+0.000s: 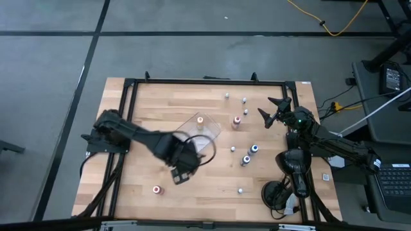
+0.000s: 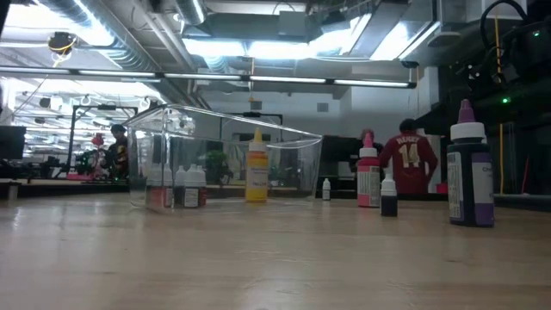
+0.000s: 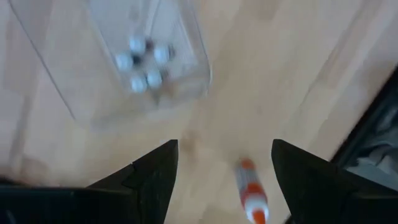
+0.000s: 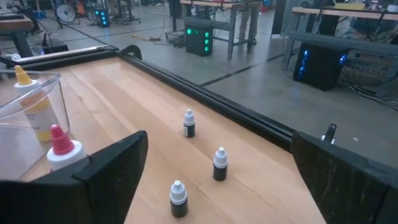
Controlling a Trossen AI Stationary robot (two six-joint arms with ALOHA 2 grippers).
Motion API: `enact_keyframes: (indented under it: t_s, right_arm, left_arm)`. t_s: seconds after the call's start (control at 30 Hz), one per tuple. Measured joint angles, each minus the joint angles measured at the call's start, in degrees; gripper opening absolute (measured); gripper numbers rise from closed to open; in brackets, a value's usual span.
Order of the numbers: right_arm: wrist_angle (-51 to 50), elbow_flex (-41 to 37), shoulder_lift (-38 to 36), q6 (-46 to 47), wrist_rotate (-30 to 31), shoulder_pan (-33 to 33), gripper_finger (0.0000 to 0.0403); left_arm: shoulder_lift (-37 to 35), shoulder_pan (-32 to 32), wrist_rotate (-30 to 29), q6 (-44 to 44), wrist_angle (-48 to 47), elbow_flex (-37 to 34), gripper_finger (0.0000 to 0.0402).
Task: Pick & Place food coloring
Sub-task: Put the large orange food coloring bottle into the transparent bin
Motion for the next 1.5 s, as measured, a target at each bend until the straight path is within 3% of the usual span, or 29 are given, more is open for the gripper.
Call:
enact_keyframes:
  t_s: [0.23,0.43,0.97,1.5]
  right_arm:
    - [0.0,0.0,0.0,-0.1,0.0,0.0,0.0394]
    - [0.0,0.0,0.0,-0.1,0.0,0.0,0.0394]
    - [0.0,0.0,0.0,0.0,0.0,0.0,0.0394]
    - [0.0,0.0,0.0,0.0,0.0,0.0,0.0394]
  left_arm:
    - [-7.2,-7.7,3.1,-13.6,6.5,-14.5,0.0251]
    - [-9.5,-13.4,3.9,-23.3,10.1,-21.3,0.0251]
    - [-9.0,-18.9,3.1,-31.3,22.6,-30.4,0.0251]
    - [-4.9,-19.6,4.7,-30.9,24.3,-30.8,0.0251]
